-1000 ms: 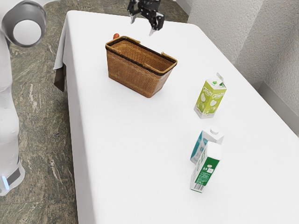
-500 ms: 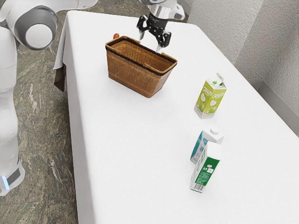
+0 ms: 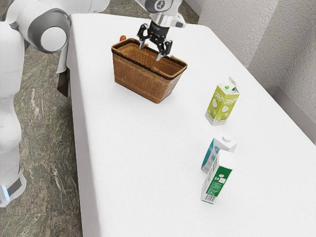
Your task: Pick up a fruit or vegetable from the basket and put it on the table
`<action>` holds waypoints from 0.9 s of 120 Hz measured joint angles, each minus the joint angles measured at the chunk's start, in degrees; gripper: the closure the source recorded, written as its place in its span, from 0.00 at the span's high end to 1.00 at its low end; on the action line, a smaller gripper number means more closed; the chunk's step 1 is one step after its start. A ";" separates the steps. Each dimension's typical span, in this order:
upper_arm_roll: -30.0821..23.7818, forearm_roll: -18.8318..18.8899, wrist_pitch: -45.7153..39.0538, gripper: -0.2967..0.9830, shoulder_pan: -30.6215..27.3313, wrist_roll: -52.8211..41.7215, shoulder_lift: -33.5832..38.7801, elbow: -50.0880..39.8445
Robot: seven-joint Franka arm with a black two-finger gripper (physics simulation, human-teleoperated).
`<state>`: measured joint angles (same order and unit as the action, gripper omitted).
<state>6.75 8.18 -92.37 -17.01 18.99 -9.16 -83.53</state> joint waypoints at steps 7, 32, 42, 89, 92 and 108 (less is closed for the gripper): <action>0.84 -0.62 -0.55 0.77 -0.14 -0.13 -0.30 -0.81; 2.08 -2.43 -3.76 0.77 -1.52 -0.53 -1.58 -3.62; 2.26 -3.00 -5.51 0.77 -2.15 -0.71 -2.52 -3.76; 3.78 -4.94 -11.32 0.77 -2.47 -1.30 -4.07 -7.88; 4.10 -4.99 -11.52 0.77 -2.44 -1.33 -4.00 -7.92; 5.45 -5.18 -12.30 0.77 -2.63 -1.46 -4.10 -8.06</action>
<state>12.20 3.00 -104.67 -19.64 17.53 -13.26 -91.59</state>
